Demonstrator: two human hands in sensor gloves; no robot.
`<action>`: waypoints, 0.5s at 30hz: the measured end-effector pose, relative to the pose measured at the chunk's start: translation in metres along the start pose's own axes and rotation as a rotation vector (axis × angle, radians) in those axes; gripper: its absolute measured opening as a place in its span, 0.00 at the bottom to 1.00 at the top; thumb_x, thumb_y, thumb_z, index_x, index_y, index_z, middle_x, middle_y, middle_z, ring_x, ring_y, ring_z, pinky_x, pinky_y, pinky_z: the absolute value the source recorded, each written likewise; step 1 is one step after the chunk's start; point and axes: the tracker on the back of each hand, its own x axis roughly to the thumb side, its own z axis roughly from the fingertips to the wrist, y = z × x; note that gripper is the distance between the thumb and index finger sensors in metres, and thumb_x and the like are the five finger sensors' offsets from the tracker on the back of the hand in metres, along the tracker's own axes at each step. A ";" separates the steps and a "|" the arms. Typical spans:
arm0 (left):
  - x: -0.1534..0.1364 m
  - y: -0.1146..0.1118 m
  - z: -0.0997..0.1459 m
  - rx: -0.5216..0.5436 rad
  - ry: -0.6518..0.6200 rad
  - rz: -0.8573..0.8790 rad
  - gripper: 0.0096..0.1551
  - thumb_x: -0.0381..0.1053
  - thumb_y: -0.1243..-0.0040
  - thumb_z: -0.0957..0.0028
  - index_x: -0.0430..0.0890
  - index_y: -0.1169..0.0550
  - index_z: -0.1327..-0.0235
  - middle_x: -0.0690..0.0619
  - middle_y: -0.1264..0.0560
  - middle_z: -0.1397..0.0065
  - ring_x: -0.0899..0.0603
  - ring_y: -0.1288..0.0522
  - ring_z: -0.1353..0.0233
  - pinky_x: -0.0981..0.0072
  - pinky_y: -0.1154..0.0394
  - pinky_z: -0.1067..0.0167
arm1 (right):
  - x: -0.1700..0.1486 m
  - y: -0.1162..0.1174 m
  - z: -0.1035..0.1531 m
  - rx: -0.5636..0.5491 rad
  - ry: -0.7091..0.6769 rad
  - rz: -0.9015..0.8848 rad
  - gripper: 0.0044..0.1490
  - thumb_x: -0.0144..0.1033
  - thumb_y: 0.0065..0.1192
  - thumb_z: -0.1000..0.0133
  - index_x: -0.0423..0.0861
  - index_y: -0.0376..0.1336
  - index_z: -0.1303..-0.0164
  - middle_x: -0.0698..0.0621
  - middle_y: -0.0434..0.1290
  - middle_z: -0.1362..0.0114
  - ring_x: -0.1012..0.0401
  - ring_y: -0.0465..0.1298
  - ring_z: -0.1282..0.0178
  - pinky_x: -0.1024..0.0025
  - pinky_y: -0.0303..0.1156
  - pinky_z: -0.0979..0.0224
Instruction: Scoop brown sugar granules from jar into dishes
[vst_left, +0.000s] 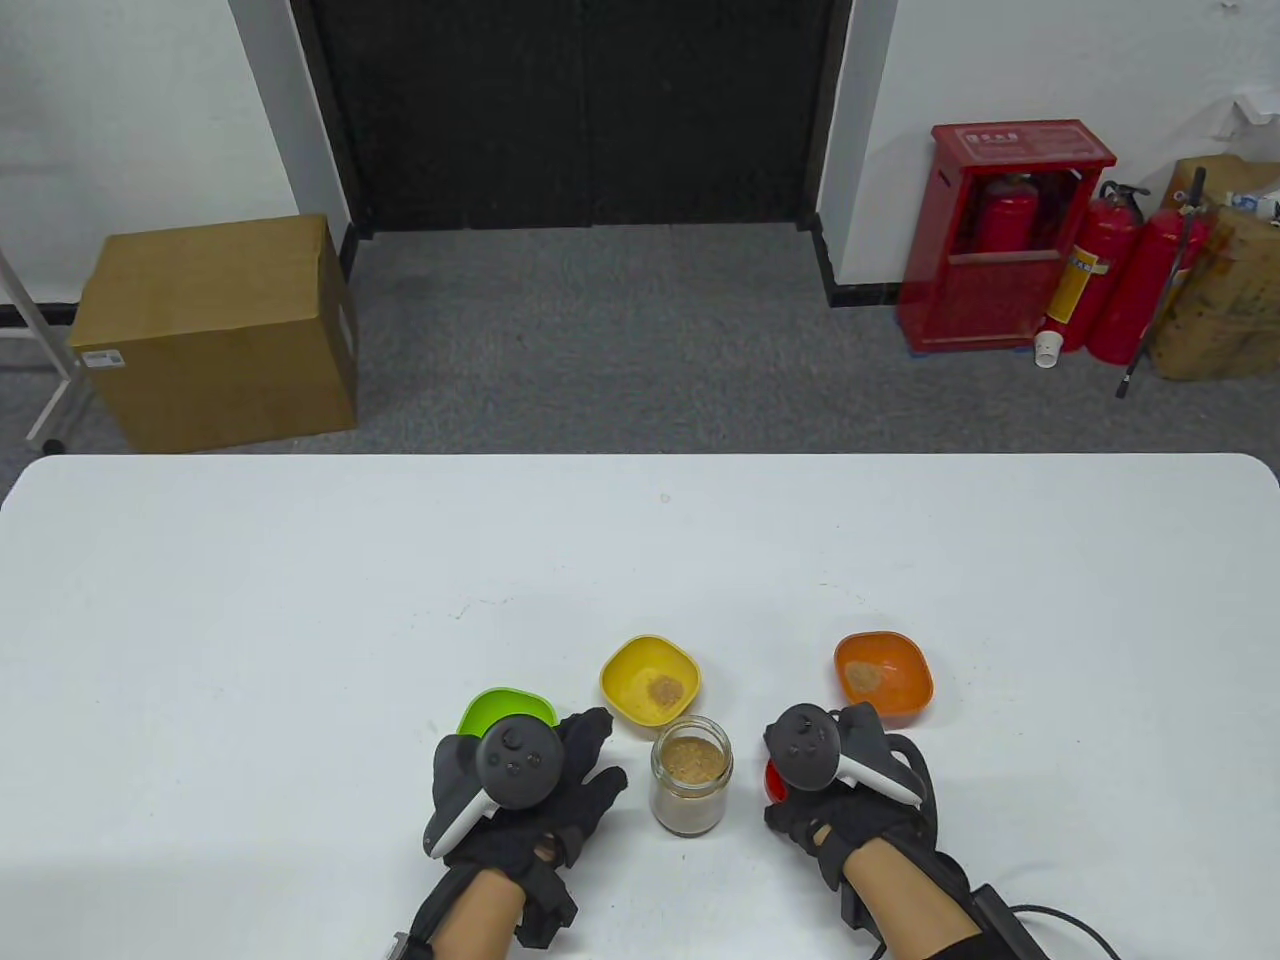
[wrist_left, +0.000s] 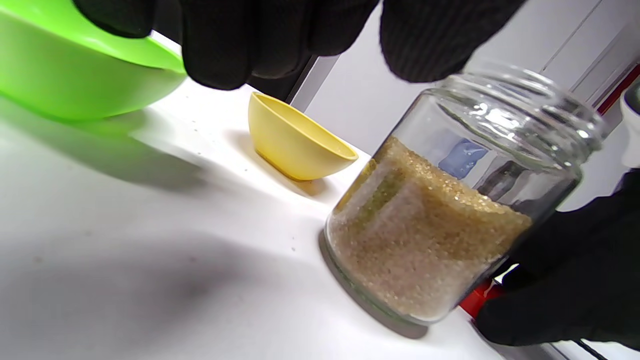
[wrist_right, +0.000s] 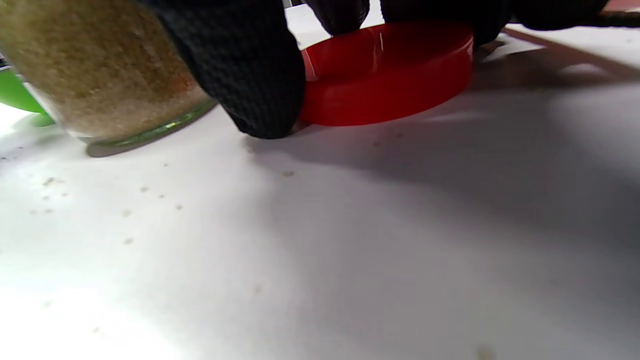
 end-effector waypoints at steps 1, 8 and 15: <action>0.000 0.000 0.000 0.000 -0.001 0.002 0.40 0.61 0.35 0.44 0.48 0.33 0.21 0.46 0.30 0.19 0.36 0.24 0.24 0.29 0.34 0.29 | 0.000 0.000 0.000 -0.008 -0.004 -0.002 0.55 0.39 0.77 0.45 0.32 0.48 0.18 0.21 0.54 0.18 0.26 0.57 0.28 0.23 0.58 0.36; 0.001 -0.001 -0.001 -0.010 -0.007 0.018 0.41 0.61 0.35 0.44 0.48 0.34 0.21 0.46 0.31 0.18 0.36 0.25 0.23 0.30 0.34 0.29 | 0.001 -0.016 0.008 -0.089 -0.059 -0.097 0.57 0.40 0.78 0.45 0.29 0.47 0.19 0.22 0.53 0.18 0.23 0.57 0.27 0.21 0.58 0.36; 0.004 -0.004 -0.002 -0.053 -0.017 0.026 0.45 0.62 0.32 0.45 0.47 0.37 0.19 0.44 0.34 0.16 0.35 0.28 0.22 0.33 0.32 0.30 | 0.005 -0.048 0.025 -0.206 -0.121 -0.218 0.56 0.39 0.77 0.45 0.28 0.48 0.19 0.21 0.51 0.18 0.23 0.58 0.28 0.20 0.59 0.36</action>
